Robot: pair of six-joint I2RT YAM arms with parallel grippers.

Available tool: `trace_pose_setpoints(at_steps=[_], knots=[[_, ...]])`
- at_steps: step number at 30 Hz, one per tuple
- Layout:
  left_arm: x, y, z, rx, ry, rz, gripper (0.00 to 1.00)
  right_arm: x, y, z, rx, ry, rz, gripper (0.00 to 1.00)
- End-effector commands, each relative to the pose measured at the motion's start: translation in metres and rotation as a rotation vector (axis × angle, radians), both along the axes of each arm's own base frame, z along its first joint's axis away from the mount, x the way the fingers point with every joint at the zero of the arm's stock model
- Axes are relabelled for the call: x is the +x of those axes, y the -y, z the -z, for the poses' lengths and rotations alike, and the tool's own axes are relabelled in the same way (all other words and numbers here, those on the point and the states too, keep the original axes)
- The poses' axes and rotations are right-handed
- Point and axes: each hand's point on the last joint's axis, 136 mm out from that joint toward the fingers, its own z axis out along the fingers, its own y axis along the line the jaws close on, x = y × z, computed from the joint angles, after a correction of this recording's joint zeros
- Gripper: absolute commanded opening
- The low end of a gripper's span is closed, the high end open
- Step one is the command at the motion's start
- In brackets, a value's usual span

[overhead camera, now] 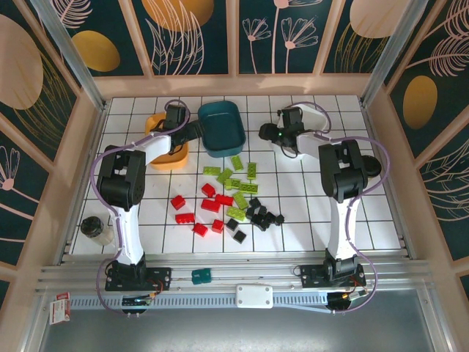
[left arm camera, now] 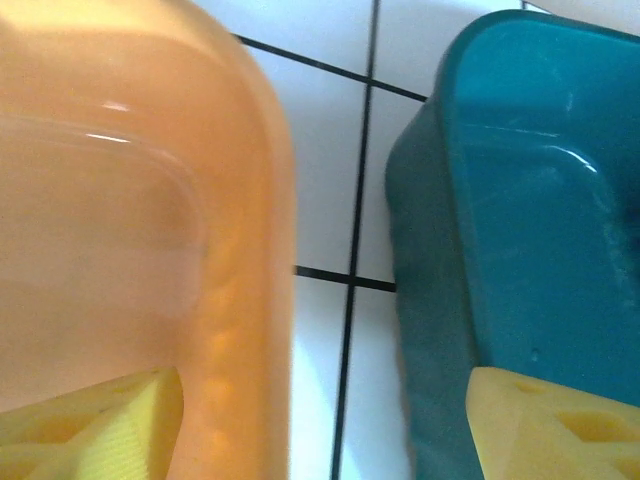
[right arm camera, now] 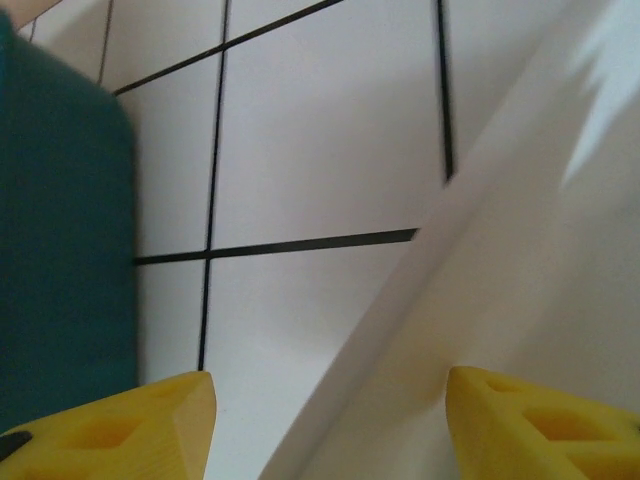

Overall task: Sort the legos into containers by color
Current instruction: Move the container to the top-center of the table.

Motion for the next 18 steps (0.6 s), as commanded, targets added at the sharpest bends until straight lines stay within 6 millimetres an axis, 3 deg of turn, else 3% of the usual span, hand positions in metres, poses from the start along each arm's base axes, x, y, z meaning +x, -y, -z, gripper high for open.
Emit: trace_pose_setpoints(at_steps=[1,5,11,18], knots=[[-0.002,0.020,0.006,-0.041,-0.013,0.061,0.73,-0.003,-0.030,-0.006,0.022,0.020,-0.110,0.63],[-0.006,0.031,0.000,-0.077,-0.002,0.080,0.72,-0.013,-0.055,-0.019,0.056,0.077,-0.191,0.69],[-0.010,0.048,-0.010,-0.090,0.017,0.115,0.71,-0.022,-0.065,-0.044,0.153,0.152,-0.197,0.75],[-0.018,0.070,0.003,-0.077,-0.019,0.143,0.61,-0.029,-0.084,-0.027,0.115,0.094,-0.215,0.76]])
